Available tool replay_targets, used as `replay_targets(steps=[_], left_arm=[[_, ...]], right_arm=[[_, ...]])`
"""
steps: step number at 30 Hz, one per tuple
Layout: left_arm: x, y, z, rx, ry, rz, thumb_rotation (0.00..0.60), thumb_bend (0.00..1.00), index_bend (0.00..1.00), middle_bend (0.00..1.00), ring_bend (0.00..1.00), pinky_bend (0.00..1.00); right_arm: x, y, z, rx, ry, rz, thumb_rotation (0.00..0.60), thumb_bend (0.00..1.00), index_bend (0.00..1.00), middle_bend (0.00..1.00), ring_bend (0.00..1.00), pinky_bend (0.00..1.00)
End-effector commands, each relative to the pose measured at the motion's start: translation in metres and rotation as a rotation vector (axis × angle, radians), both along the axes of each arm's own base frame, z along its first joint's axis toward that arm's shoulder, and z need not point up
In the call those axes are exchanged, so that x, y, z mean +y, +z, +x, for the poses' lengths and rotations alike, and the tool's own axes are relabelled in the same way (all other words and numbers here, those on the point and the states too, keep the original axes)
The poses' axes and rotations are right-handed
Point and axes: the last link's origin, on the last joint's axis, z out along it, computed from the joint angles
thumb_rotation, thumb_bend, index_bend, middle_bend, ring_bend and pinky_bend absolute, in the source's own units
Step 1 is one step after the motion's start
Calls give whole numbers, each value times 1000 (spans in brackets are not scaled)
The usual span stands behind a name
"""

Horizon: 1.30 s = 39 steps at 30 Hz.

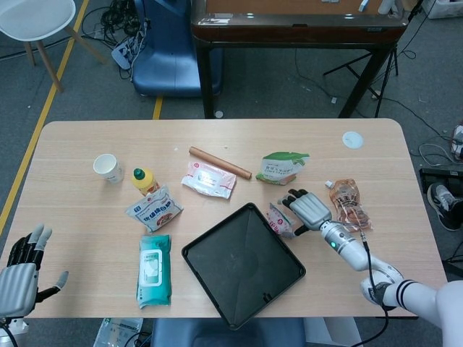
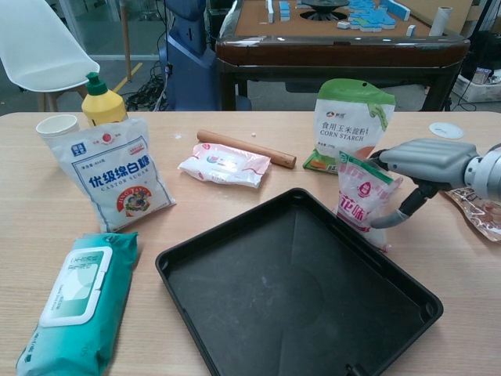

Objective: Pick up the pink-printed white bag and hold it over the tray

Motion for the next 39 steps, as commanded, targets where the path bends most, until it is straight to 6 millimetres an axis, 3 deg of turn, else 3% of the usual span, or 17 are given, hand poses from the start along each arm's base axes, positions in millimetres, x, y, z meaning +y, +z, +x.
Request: replay_targets(steps=[1,27,34,39], left_arm=[[0,0,0,1,-1,-2,600,244,44,0,0,30],[1,1,5,12,5,-5,600,244,43,0,0,30],[1,0,6,15,7,-9,600,244,44,0,0,30],[2,-2,6,14,9,-15,600,244,44,0,0,30]], right_arm=[[0,-6,0,-10,11,9,380,0,230,241,122,187],[-11,-27,-13,-30,74,43,388,0,237,241,109,136],[-10,-28,-15,-33,99,57,524,0,315,263,109,135],[-11,-26,-21,-26,93,58,549,17,361,289,109,135]])
